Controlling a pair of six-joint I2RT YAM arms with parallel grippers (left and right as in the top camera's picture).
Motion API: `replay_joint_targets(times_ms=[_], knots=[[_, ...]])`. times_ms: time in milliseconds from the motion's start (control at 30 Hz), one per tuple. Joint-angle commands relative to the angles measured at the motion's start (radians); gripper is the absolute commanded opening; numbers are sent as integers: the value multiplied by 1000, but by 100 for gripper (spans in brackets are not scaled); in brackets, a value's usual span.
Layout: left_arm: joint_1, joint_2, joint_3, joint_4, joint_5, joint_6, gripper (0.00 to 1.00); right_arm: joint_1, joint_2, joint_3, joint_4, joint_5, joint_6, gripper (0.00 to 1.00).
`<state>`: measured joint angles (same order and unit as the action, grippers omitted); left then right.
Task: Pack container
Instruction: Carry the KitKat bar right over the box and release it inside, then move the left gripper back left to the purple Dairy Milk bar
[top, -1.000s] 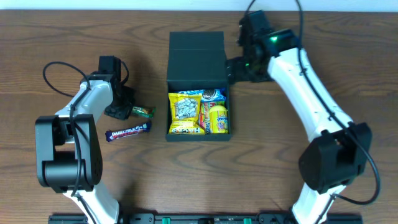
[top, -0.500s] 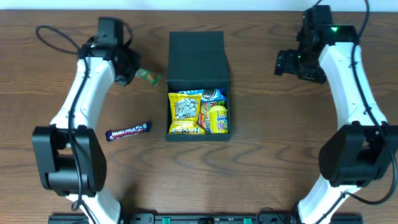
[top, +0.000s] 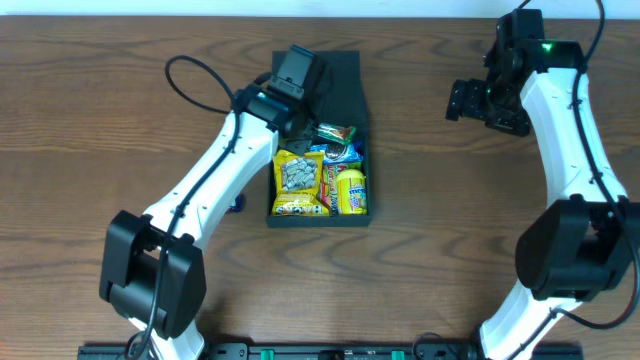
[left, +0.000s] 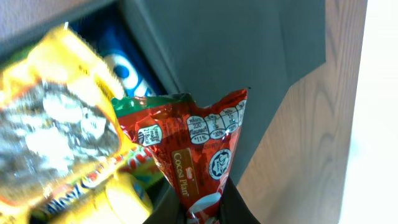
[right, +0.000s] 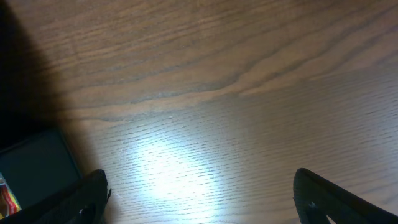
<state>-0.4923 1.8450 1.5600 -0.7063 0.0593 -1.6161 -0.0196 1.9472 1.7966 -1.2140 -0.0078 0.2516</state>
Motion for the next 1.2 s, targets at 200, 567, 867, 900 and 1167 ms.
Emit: replay_joint_targets(times_ms=[200,567,867,900,1167], knots=[[-11,10,0,-4,7,-407,7,-7,-14,14,-2,-4,5,94],[7,-10,1,3,-191,136,95,-6,-14,14,-8,-5,5,95],[138,-214,0,-195,-328,469,95,-6,-14,14,-13,-14,5,96],[155,-235,0,-248,-362,521,95,-6,-14,14,-13,-19,5,96],[196,-261,-15,-482,-288,1384,95,-5,-14,14,-8,-23,5,98]])
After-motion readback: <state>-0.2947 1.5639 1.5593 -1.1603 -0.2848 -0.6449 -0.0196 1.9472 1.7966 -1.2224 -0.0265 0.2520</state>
